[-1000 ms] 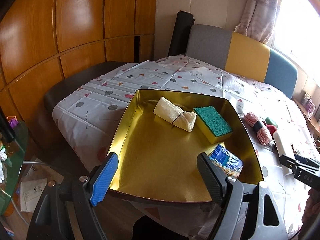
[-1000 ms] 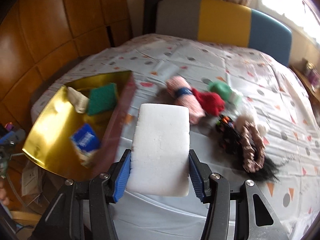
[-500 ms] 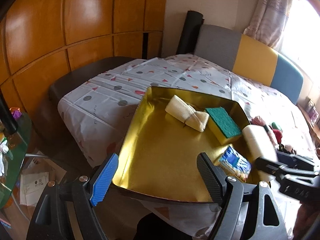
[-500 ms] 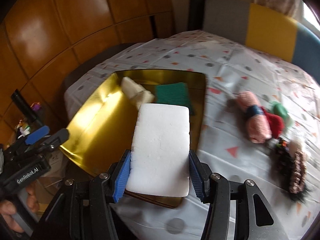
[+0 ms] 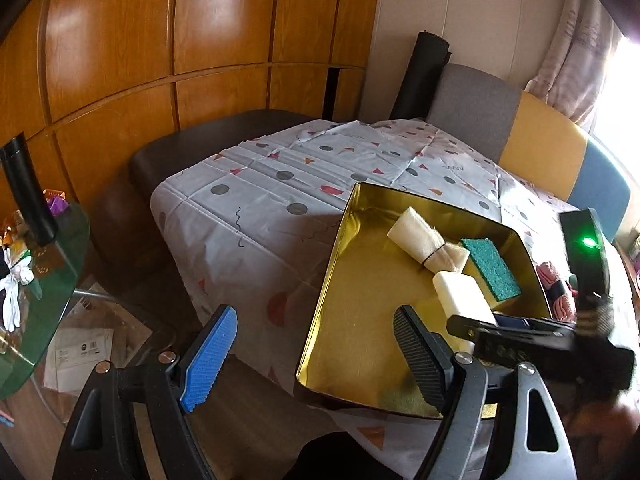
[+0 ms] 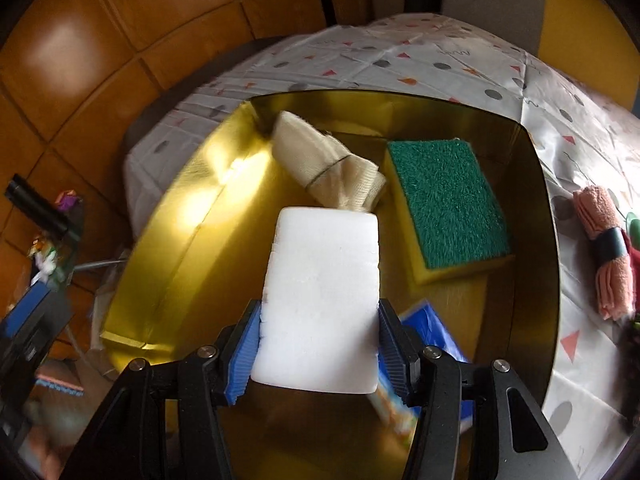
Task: Organize soft objects
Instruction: 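Lower the foam block into the tray and open the right tool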
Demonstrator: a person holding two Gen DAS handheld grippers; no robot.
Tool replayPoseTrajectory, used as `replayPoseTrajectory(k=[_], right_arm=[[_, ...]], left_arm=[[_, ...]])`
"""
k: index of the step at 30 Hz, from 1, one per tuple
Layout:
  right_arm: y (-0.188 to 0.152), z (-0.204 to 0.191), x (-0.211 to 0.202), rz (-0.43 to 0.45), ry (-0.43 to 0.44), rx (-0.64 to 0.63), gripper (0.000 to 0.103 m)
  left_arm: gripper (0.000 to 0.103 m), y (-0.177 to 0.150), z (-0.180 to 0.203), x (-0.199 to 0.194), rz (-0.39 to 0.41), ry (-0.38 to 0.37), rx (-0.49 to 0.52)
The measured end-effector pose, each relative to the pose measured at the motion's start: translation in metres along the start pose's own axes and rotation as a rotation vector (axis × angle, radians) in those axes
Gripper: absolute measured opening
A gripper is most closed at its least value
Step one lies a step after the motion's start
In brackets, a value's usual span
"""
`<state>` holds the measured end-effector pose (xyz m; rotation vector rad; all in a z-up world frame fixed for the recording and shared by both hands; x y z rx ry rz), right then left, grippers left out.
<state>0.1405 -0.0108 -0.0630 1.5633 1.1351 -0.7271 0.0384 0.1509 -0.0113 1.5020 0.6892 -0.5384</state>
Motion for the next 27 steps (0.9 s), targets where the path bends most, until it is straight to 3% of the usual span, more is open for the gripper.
replayPoseTrajectory(k=[5,11,15,27], right_arm=[[0.001,0.002,0.008,-0.009,-0.068,0.004,0.057],[-0.004,0.006,0.009,-0.011,-0.064,-0.012,0.059],[-0.005,0.014,0.008,-0.009,-0.045,0.029,0.07],[-0.012,0.025,-0.012,0.049,-0.002,0.062,0.08]], left_arm=[[0.082,0.0,0.003,0.001,-0.006,-0.005,0.01],[0.082,0.001,0.009,-0.006,0.014,-0.009,0.035],[0.082,0.004,0.014,-0.012,0.034,-0.005,0.058],[0.082,0.003,0.028,-0.017,0.03,-0.017,0.096]])
Point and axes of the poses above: each gripper's, at about its wrist camera, not at the fingertips, and x roughly the way its jaws point, z to its right, y to its top, the point moved 2 cm from there along x, roughly the way its jaws point, and after that the axes turned 13 degrees about x, right-handed, at the moved point
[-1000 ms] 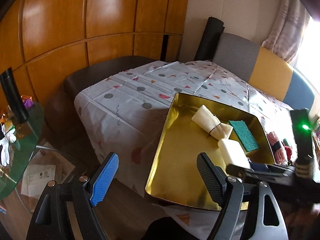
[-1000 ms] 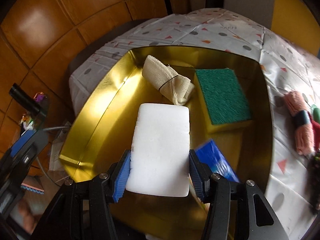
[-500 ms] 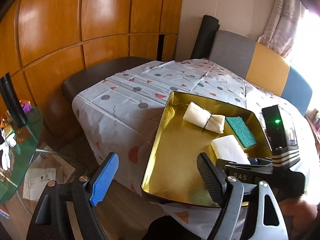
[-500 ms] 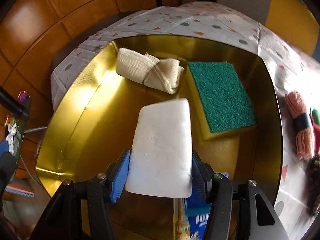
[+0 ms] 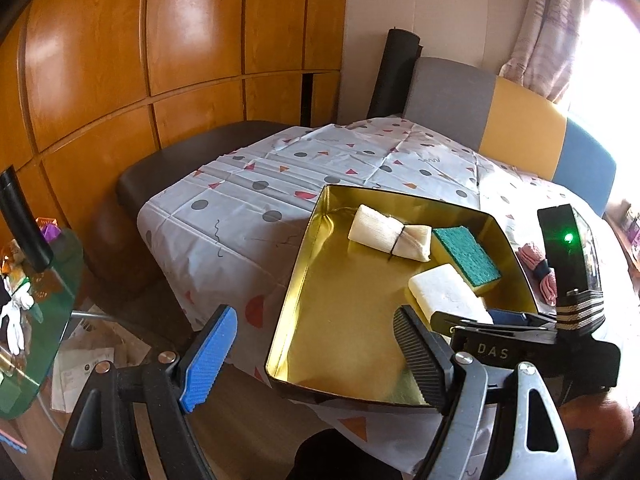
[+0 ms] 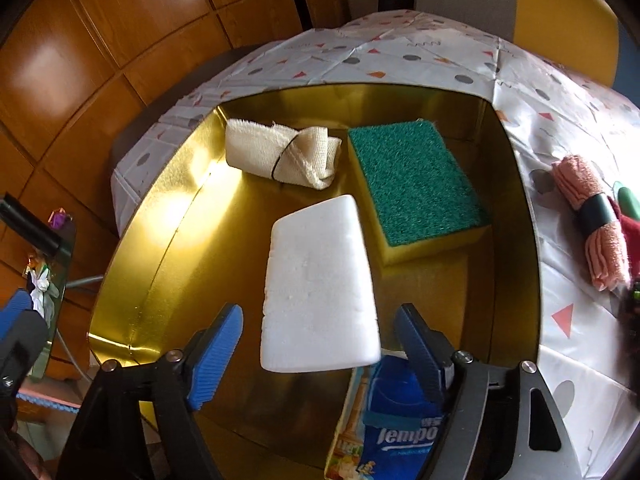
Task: Organize soft objects
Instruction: 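Lower the foam block into the tray and open the right tool, then lift both tools away from the tray toward the remaining items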
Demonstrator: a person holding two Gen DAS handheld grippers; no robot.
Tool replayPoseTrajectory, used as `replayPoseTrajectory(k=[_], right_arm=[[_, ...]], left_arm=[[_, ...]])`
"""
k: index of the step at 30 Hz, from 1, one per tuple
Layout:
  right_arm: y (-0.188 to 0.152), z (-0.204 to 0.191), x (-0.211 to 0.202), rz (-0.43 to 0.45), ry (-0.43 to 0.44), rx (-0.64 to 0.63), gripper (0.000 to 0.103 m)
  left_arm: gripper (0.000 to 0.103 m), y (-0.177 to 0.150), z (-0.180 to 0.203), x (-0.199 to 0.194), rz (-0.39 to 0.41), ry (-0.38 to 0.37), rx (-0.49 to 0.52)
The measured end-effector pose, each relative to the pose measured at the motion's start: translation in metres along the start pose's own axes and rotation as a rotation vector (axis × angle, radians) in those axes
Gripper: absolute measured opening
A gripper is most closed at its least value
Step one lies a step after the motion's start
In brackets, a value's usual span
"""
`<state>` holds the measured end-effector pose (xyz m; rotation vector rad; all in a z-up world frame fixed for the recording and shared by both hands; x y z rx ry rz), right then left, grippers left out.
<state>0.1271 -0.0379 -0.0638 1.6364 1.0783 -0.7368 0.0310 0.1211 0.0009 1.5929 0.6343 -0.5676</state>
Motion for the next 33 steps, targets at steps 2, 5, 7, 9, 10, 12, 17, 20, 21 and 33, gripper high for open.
replayPoseTrajectory(k=[2,5,7,9,10,12,17,20,21,33], right_arm=[[-0.001,0.003,-0.007,0.014,0.002,0.002,0.08],[-0.001,0.005,-0.014,0.033,0.007,0.006,0.08],[-0.001,0.007,-0.02,0.048,0.013,0.013,0.081],[-0.001,0.009,-0.026,0.064,0.018,0.019,0.081],[-0.001,0.01,-0.029,0.073,0.019,0.02,0.081],[-0.002,0.013,-0.036,0.089,0.018,0.019,0.081],[-0.002,0.027,-0.058,0.145,0.012,0.025,0.081],[-0.003,0.042,-0.073,0.184,-0.005,0.033,0.082],[-0.003,0.047,-0.078,0.195,-0.012,0.035,0.082],[-0.012,0.179,-0.137,0.302,-0.184,0.193,0.084]], left_arm=[[0.082,0.0,0.003,-0.001,0.0,-0.002,0.008],[0.082,0.0,0.007,-0.001,-0.003,-0.007,0.017],[0.082,0.0,0.01,-0.002,-0.002,-0.007,0.028],[0.082,0.0,0.012,-0.004,-0.001,-0.009,0.035],[0.082,0.0,0.014,-0.005,0.0,-0.01,0.039],[0.082,0.001,0.016,-0.006,0.003,-0.011,0.046],[0.082,0.001,0.023,-0.008,0.001,-0.025,0.058],[0.082,0.003,0.029,-0.009,0.003,-0.034,0.073],[0.082,0.003,0.031,-0.009,0.002,-0.037,0.077],[0.082,0.016,0.073,-0.008,0.002,-0.137,0.164]])
Point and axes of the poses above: each gripper's, at about its wrist camera, not at the fingertips, and x roughly the way its jaws point, z to its right, y to its top, the point moved 2 cm from there along x, roughly the way its jaws point, and after that the axes turned 13 degrees about x, right-handed, at the moved point
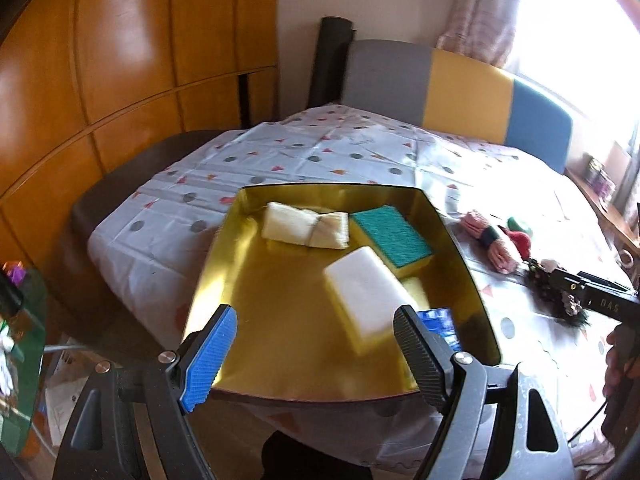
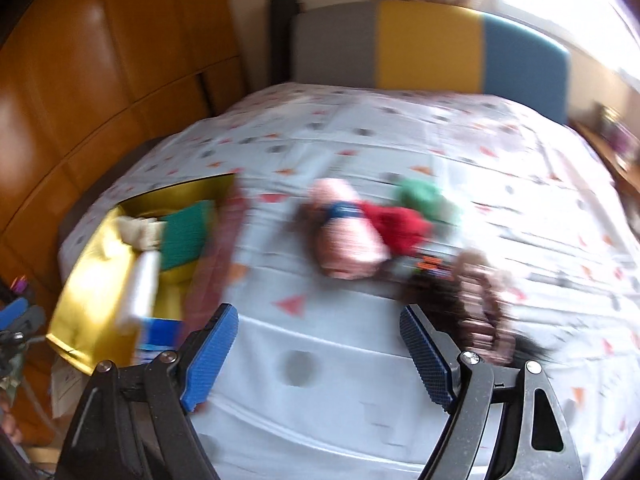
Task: Organize soft objects
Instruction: 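Lift both tools away from the tray toward the remaining items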
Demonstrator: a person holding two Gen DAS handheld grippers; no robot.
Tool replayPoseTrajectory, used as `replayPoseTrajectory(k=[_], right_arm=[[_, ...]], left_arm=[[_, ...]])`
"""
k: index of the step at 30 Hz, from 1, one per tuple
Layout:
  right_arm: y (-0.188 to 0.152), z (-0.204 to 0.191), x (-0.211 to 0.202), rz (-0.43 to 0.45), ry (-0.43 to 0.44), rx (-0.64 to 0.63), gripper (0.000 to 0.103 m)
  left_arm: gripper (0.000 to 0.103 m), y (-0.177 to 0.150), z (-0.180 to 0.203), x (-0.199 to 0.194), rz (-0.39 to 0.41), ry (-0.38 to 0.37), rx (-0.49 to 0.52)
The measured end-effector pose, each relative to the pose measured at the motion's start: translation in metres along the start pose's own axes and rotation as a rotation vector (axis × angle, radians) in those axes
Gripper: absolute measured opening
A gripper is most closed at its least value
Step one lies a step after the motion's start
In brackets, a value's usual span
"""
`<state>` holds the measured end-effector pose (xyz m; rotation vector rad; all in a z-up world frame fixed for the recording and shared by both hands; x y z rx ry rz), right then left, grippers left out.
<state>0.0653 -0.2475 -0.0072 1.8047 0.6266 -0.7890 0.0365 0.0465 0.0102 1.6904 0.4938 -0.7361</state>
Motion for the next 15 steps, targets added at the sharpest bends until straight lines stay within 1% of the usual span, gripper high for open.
replayPoseTrajectory(k=[4,8,11,13,15], right_arm=[[0.009,0.064,-0.005,0.026,-0.098,0.098,0.084],[0.01,0.116,-0.011,0.058,-0.164,0.184,0.084],[0.006,0.15,-0.012,0.086,-0.176,0.282,0.084],[0.005,0.169,-0.011,0.082,-0.183,0.363,0.084],[0.008,0.18,-0.01,0.079,-0.176,0.415,0.084]], left_arm=[[0.082,0.013,0.022,0.004,-0.001,-0.052,0.049],[0.082,0.029,0.05,0.005,0.005,-0.112,0.102],[0.082,0.045,0.074,0.009,0.0,-0.158,0.133],[0.082,0.056,0.089,0.012,0.003,-0.178,0.15],[0.082,0.067,0.105,0.017,-0.003,-0.21,0.166]])
Point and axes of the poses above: each gripper's, at about its wrist camera, not at the fingertips, and x roughly the way its jaws point, z to its right, y to its top, the point moved 2 cm from there along x, roughly the way its jaws point, and after that the axes turned 13 degrees about x, right-handed, at the moved point
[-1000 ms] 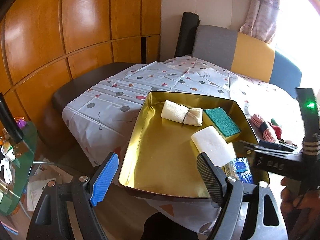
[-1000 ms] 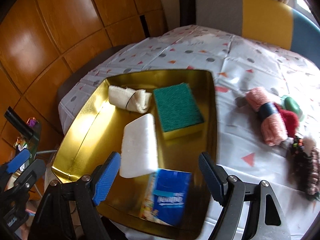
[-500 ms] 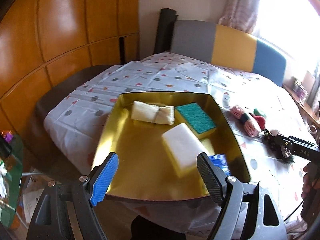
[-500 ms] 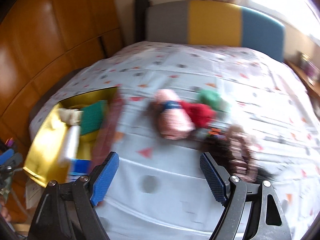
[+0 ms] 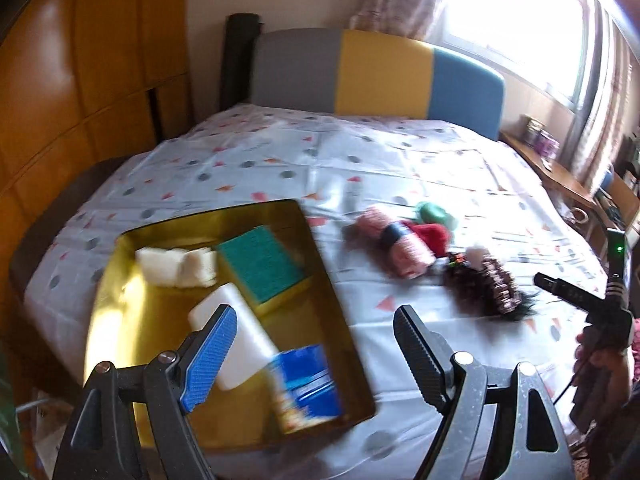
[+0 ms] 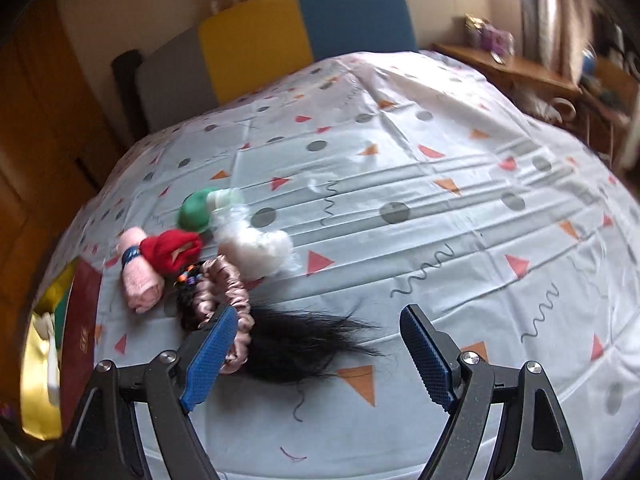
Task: Organize soft objects
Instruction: 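Lift both tools away from the tray toward the remaining items, then close the left tool on the pink rolled towel with blue band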
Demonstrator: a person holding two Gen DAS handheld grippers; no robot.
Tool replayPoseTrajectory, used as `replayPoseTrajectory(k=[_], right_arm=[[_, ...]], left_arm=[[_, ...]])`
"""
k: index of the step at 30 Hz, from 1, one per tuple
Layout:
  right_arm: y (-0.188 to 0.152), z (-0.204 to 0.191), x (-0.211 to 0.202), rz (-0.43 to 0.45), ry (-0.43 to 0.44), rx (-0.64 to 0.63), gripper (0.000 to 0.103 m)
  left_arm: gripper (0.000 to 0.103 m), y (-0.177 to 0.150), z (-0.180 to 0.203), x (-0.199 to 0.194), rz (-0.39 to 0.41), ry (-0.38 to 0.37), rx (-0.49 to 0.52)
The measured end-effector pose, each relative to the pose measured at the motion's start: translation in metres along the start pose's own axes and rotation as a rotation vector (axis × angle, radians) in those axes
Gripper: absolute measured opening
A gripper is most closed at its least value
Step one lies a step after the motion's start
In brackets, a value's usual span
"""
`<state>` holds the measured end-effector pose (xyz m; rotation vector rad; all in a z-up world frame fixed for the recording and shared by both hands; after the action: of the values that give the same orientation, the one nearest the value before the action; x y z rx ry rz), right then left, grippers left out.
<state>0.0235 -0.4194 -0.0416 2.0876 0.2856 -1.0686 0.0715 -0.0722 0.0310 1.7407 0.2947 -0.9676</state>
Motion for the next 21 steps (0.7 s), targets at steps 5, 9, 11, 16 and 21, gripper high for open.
replayPoseTrajectory(k=[5,9,11,16,21], right_arm=[[0.009,0.005,-0.01,0.025,0.024,0.053,0.085],[0.01,0.004,-0.013,0.025,0.041,0.064,0.085],[0.011,0.002,-0.013,0.024,0.048,0.063,0.085],[0.013,0.001,-0.014,0.018,0.071,0.068,0.085],[0.015,0.001,-0.015,0.009,0.087,0.083,0.086]], left_arm=[[0.082,0.031,0.029,0.037,-0.063,-0.071,0.011],[0.082,0.045,0.047,0.07,-0.116,-0.091,0.012],[0.082,0.05,0.053,0.091,-0.156,-0.102,-0.005],[0.071,0.058,0.06,0.131,-0.222,-0.1,-0.04],[0.071,0.071,0.065,0.164,-0.253,-0.085,-0.084]])
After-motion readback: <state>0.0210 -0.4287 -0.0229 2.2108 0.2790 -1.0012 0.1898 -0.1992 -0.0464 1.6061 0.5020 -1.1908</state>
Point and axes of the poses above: each gripper's, at about its wrist camera, not at the fingertips, and x roughly the way its jaws point, z to its right, y to its top, the point moved 2 cm from there along x, roughly the way its jaws point, and after that the axes turned 13 degrees about x, right-handed, at the moved point
